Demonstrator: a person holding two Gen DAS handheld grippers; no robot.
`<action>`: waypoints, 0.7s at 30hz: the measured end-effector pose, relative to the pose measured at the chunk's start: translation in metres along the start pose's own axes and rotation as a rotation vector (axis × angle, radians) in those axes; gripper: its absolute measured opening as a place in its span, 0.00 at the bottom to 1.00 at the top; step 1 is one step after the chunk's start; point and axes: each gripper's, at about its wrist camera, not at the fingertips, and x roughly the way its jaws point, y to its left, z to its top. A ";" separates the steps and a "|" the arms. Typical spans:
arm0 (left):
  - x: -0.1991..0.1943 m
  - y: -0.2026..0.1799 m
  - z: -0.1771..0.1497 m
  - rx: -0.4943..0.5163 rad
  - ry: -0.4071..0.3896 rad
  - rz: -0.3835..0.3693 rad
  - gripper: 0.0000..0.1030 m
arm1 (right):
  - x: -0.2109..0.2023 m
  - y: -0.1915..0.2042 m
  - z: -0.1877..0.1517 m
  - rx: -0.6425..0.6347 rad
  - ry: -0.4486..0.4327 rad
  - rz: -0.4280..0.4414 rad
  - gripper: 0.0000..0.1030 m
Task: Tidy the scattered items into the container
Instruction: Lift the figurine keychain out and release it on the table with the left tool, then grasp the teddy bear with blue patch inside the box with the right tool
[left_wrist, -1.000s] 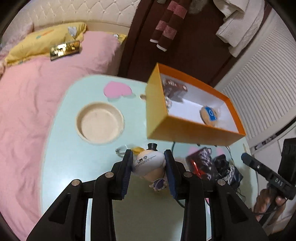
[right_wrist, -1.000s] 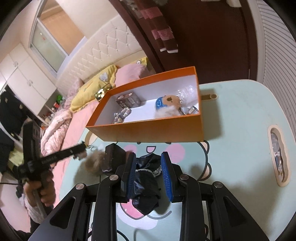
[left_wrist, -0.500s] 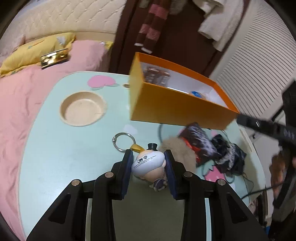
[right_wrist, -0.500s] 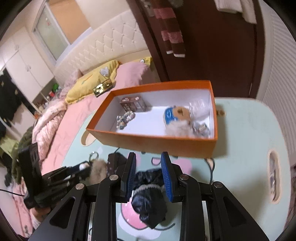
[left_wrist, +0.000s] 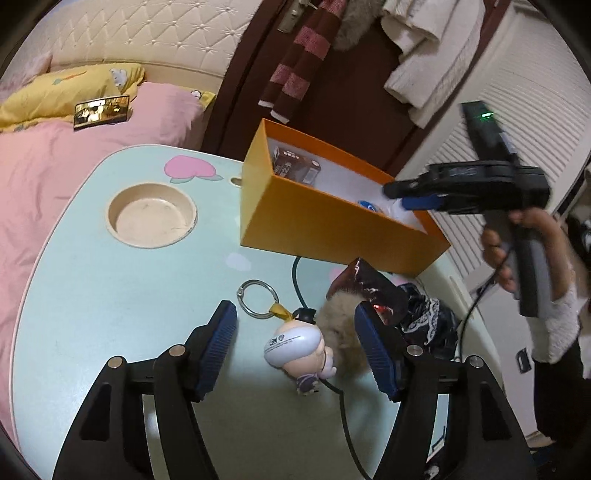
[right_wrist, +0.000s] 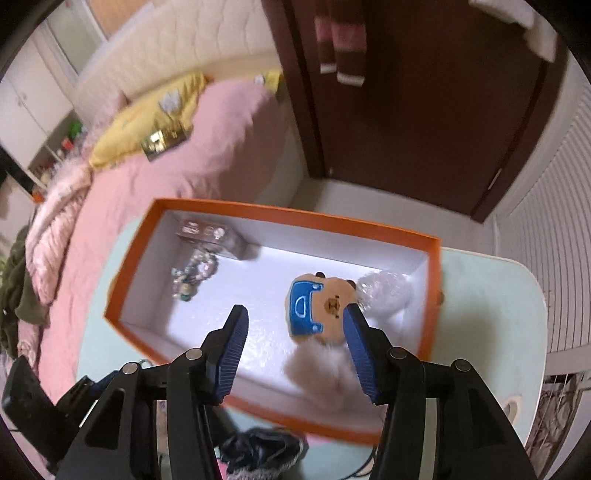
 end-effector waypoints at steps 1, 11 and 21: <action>0.000 0.001 0.000 -0.004 0.000 -0.003 0.65 | 0.005 0.001 0.004 -0.007 0.017 -0.009 0.51; 0.000 0.004 -0.001 -0.010 -0.008 -0.022 0.65 | 0.040 0.004 0.016 -0.069 0.123 -0.185 0.46; -0.002 0.010 -0.001 -0.038 -0.011 -0.032 0.65 | 0.045 0.010 0.007 -0.116 0.093 -0.219 0.33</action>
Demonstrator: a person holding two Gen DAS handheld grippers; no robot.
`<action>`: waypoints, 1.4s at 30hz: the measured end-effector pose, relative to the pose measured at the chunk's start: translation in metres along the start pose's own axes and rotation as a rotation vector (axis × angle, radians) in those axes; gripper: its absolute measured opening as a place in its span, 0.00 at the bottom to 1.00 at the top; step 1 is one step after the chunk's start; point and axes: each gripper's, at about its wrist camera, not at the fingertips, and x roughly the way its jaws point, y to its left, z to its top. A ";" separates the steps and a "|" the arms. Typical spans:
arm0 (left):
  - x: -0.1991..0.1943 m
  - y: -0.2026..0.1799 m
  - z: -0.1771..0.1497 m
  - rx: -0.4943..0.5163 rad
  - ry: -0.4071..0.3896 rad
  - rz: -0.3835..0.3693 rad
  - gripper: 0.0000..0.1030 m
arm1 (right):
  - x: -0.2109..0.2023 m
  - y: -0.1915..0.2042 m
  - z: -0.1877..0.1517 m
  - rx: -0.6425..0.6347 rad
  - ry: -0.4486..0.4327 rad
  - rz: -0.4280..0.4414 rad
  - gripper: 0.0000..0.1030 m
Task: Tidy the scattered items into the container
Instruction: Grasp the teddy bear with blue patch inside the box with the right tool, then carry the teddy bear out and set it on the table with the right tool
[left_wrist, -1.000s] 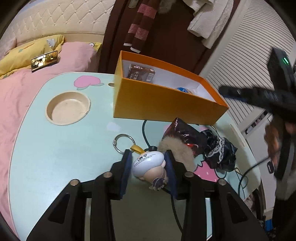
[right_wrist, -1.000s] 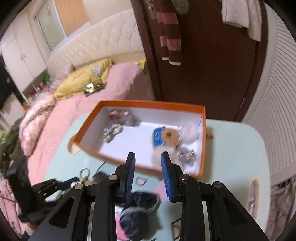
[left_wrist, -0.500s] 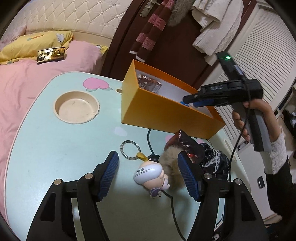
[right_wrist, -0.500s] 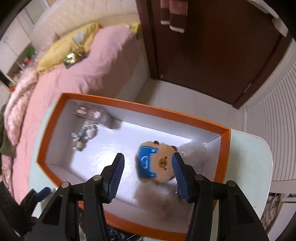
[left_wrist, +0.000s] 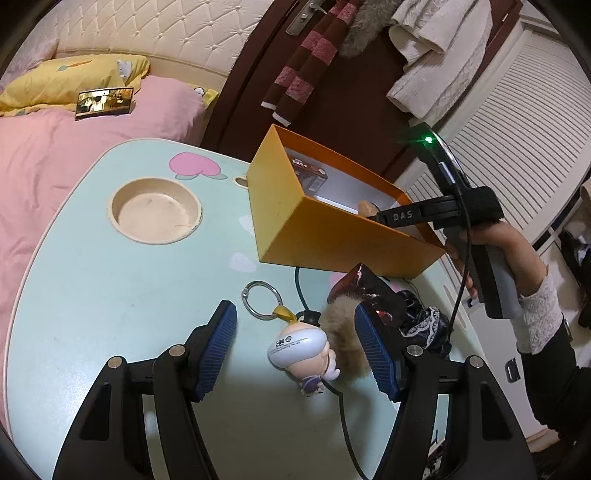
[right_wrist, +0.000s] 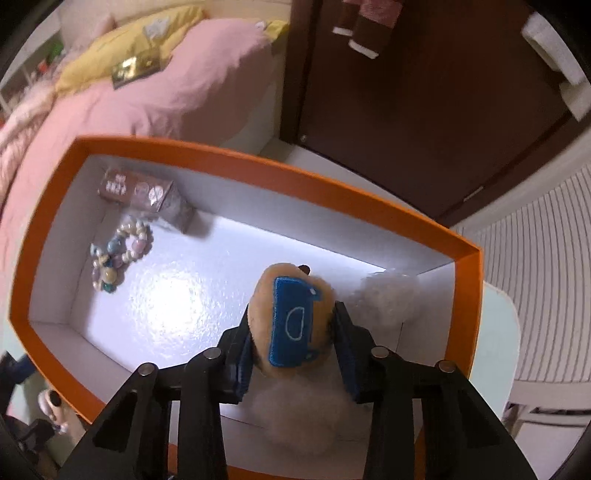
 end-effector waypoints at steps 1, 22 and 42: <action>0.000 0.000 0.000 0.000 0.000 0.001 0.65 | -0.003 -0.004 0.000 0.019 -0.014 0.021 0.33; 0.001 0.007 0.001 -0.043 -0.009 0.012 0.65 | -0.103 0.033 -0.103 0.079 -0.249 0.471 0.35; 0.005 0.013 0.003 -0.070 -0.015 0.047 0.65 | -0.059 0.064 -0.167 0.066 -0.244 0.503 0.45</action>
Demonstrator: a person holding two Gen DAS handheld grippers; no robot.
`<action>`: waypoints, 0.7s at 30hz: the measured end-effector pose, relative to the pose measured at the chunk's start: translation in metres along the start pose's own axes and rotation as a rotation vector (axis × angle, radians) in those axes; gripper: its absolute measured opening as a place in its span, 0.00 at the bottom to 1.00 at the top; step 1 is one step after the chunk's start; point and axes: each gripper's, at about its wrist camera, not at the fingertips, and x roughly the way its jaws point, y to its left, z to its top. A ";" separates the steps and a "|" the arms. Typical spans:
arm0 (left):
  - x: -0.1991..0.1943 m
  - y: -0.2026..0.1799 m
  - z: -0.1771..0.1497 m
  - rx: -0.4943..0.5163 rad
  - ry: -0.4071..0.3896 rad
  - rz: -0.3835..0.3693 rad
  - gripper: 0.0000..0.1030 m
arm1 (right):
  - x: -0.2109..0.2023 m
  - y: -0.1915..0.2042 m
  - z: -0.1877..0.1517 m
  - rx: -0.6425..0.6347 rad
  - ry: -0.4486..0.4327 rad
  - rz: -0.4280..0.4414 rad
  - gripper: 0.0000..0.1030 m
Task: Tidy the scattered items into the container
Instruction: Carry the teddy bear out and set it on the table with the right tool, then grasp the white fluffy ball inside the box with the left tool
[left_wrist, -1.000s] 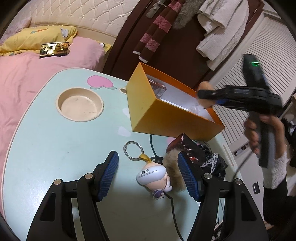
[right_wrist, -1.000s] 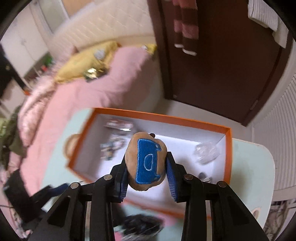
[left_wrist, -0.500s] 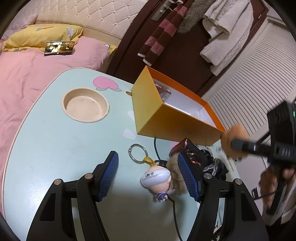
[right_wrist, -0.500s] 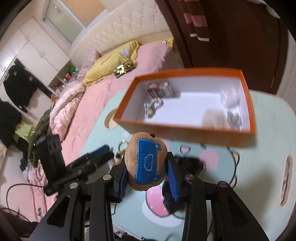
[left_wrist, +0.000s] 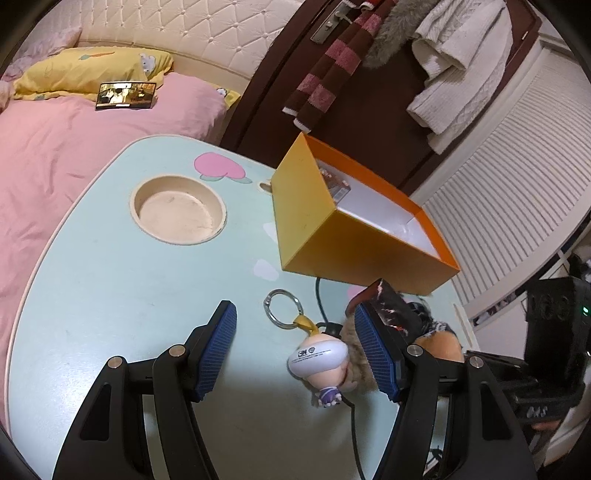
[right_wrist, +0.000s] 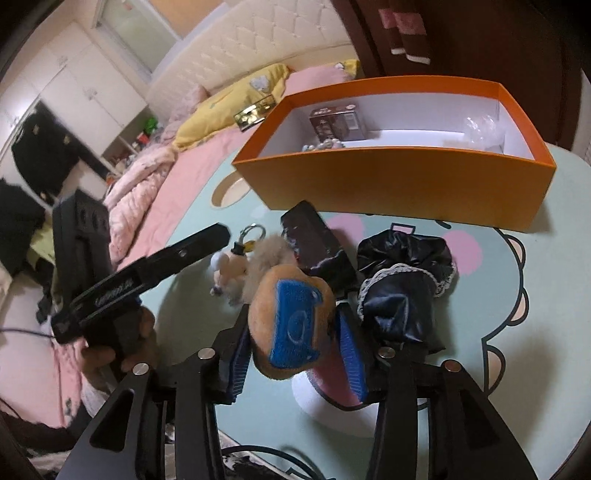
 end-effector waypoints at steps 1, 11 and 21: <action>0.000 0.000 0.000 0.001 0.000 0.001 0.65 | -0.002 0.003 -0.001 -0.016 -0.010 -0.001 0.47; 0.001 -0.003 0.000 0.016 0.003 0.023 0.66 | -0.040 -0.005 -0.002 -0.049 -0.174 -0.062 0.54; -0.017 -0.045 0.030 0.117 -0.034 -0.005 0.66 | -0.066 -0.055 0.000 0.089 -0.235 -0.109 0.54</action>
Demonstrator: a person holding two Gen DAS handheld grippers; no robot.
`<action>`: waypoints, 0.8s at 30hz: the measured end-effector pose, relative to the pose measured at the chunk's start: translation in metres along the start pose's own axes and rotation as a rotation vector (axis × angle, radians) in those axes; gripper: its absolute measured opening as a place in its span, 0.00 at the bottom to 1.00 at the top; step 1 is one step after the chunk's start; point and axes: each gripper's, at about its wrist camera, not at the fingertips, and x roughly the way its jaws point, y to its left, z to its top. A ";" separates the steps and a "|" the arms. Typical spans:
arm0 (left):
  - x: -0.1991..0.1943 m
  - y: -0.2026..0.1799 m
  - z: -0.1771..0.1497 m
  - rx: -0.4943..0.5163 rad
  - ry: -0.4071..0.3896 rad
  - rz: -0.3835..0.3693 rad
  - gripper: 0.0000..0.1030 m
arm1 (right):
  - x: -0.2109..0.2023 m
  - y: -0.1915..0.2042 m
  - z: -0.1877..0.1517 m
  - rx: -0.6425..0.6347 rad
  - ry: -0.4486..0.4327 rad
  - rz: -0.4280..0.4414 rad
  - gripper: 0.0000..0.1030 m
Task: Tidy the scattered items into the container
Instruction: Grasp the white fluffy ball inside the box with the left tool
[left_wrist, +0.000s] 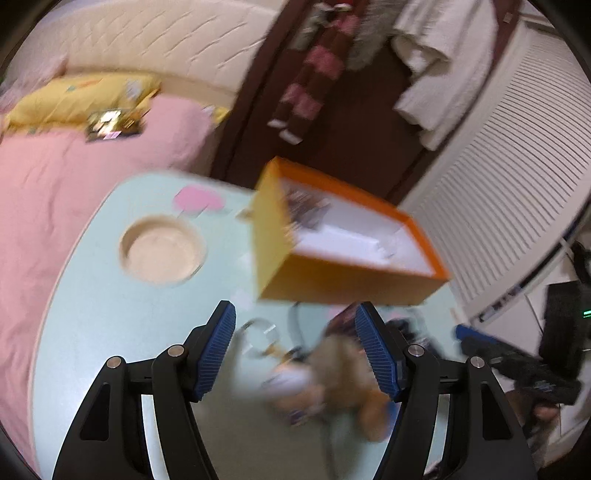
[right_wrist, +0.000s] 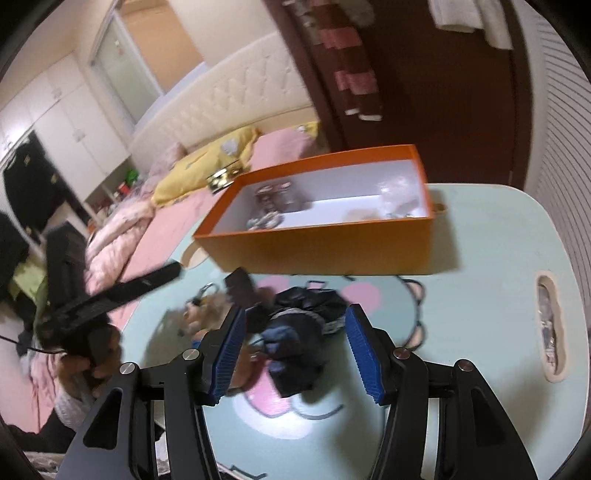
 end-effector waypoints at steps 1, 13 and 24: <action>-0.001 -0.012 0.010 0.031 -0.001 -0.012 0.66 | 0.000 -0.006 0.001 0.018 -0.004 -0.007 0.54; 0.155 -0.113 0.078 0.145 0.523 0.001 0.65 | 0.001 -0.039 -0.008 0.148 0.011 0.028 0.36; 0.211 -0.114 0.063 0.149 0.658 -0.005 0.33 | 0.003 -0.060 -0.007 0.214 0.018 0.056 0.36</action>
